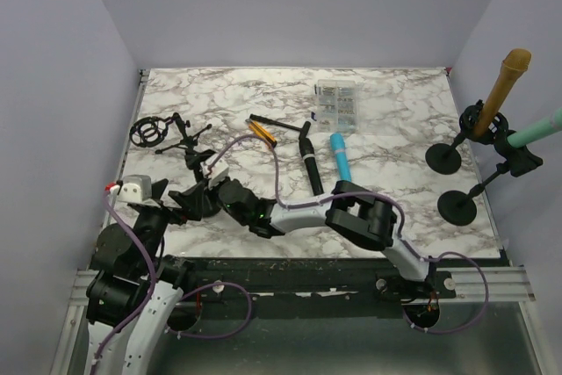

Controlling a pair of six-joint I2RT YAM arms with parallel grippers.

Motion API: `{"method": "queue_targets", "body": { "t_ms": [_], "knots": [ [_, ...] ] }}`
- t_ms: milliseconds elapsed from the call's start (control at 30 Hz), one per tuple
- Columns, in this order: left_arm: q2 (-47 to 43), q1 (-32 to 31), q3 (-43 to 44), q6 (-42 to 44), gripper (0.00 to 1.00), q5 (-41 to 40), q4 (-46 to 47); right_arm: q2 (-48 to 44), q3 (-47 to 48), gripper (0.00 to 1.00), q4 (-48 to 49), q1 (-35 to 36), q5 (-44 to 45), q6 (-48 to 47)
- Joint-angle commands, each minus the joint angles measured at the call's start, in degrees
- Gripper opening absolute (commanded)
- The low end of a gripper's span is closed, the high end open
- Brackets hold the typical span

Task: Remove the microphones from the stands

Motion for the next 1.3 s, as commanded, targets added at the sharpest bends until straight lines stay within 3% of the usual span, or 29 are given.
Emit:
{"method": "queue_targets", "body": {
  "t_ms": [0,267,333,433,600,833,1100,1267],
  "knots": [
    [-2.84,0.56,1.18,-0.34,0.98,-4.19,-1.26,9.00,10.31,0.10,-6.52,2.12,-4.30,3.85],
    [-12.11,0.56,0.66,-1.17,0.98,-10.66,-1.53,20.17,28.95,0.13,-15.10,2.73,-6.15,2.42],
    [-12.55,0.56,0.30,-1.06,0.99,-10.17,-1.08,21.19,31.73,0.18,-17.23,3.10,-6.65,2.21],
    [-11.21,0.56,0.44,-0.98,0.99,-9.42,-1.10,19.80,31.41,0.33,-18.17,3.23,-5.54,2.78],
    [-11.28,0.51,0.31,-0.83,0.98,-8.86,-0.84,12.88,24.77,0.55,-17.30,3.24,-1.56,3.75],
    [-10.12,0.28,0.26,-0.39,0.98,-7.33,-0.49,1.44,12.86,0.78,-18.26,3.20,3.18,7.80],
    [-9.06,0.38,0.02,-0.14,0.99,-6.74,-0.17,-17.66,-10.75,0.87,-19.39,2.22,9.76,10.07],
    [-7.13,0.38,-0.32,0.26,0.98,-4.43,0.85,-32.57,-25.17,0.87,-27.65,-1.58,16.10,14.55]
  ]
}}
